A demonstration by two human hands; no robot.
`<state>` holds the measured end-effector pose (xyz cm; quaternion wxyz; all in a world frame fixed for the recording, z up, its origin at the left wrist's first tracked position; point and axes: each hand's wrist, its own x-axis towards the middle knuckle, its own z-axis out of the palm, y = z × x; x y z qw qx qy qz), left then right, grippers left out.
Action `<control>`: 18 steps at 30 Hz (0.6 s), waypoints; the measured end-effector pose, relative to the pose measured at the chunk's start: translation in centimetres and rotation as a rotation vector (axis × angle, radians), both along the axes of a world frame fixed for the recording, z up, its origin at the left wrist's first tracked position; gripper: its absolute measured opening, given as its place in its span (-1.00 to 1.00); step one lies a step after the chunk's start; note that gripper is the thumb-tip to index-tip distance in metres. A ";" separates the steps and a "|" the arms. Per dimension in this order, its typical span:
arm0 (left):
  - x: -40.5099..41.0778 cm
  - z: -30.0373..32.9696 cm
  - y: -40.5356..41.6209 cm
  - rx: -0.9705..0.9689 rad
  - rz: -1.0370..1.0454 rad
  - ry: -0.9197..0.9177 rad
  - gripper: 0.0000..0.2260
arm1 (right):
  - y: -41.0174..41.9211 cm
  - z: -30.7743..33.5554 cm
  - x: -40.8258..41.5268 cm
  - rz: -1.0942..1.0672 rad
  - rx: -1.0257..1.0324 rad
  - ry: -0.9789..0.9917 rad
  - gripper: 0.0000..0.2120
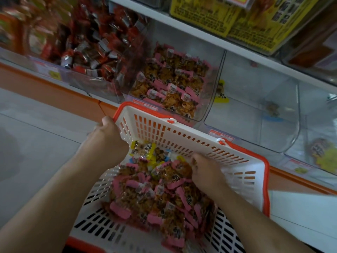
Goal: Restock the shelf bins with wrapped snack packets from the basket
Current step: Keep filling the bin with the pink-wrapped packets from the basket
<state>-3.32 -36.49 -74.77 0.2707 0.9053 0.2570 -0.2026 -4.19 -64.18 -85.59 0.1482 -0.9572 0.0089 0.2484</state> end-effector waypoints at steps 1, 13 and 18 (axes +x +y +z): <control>0.1 0.1 0.0 -0.003 -0.002 0.016 -0.78 | 0.0 0.1 0.1 0.034 0.024 0.037 -0.82; 0.2 0.5 -0.8 0.038 0.011 0.072 -0.71 | 2.4 -2.7 -1.6 0.280 -0.032 0.145 -0.35; 0.4 0.6 -1.0 0.029 0.038 0.126 -0.66 | 2.5 -1.3 -1.9 0.289 0.018 0.039 -0.64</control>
